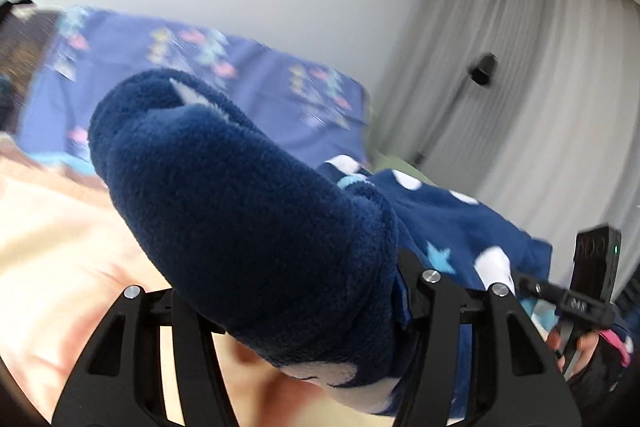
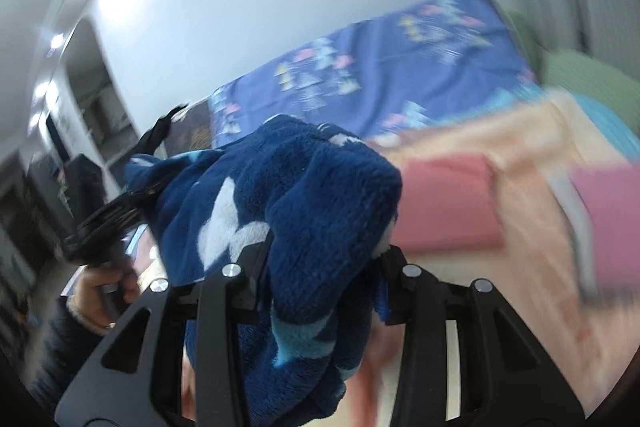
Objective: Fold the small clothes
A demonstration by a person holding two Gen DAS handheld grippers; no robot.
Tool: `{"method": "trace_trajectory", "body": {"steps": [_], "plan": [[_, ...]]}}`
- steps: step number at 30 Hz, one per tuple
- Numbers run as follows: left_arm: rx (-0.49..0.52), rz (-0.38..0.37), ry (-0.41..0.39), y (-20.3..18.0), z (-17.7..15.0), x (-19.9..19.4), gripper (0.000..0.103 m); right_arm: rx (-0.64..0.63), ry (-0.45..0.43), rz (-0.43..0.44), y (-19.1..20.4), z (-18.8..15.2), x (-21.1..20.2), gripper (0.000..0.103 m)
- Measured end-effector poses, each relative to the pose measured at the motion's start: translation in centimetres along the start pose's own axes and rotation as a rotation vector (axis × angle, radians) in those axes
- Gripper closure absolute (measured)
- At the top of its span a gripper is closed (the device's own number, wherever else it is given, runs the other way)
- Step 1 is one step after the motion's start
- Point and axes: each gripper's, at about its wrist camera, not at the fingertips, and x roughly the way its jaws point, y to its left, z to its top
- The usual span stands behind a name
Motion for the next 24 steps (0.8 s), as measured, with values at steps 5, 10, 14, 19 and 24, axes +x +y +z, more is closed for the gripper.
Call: {"method": "trace_trajectory", "body": {"steps": [5,10,14,19,24], "plan": [[-0.014,0.153,-0.072,6.2,3.0,-1.2,0.045,-0.116,0.042,0.039,3.8,4.7,11.0,0.064],[-0.039,0.273,-0.102,12.0,4.2,0.6,0.045,-0.183,0.056,0.039,5.8,6.1,19.3,0.064],[-0.089,0.334,-0.09,16.3,2.9,3.9,0.035,-0.184,0.087,-0.036,5.1,6.0,25.5,0.057],[-0.206,0.481,0.256,22.4,-4.2,10.1,0.021,-0.094,0.39,-0.242,0.6,-1.5,33.2,0.033],[-0.288,0.468,0.21,24.1,-6.7,8.3,0.012,-0.018,0.37,-0.221,-0.9,-3.5,32.2,0.032]]}}
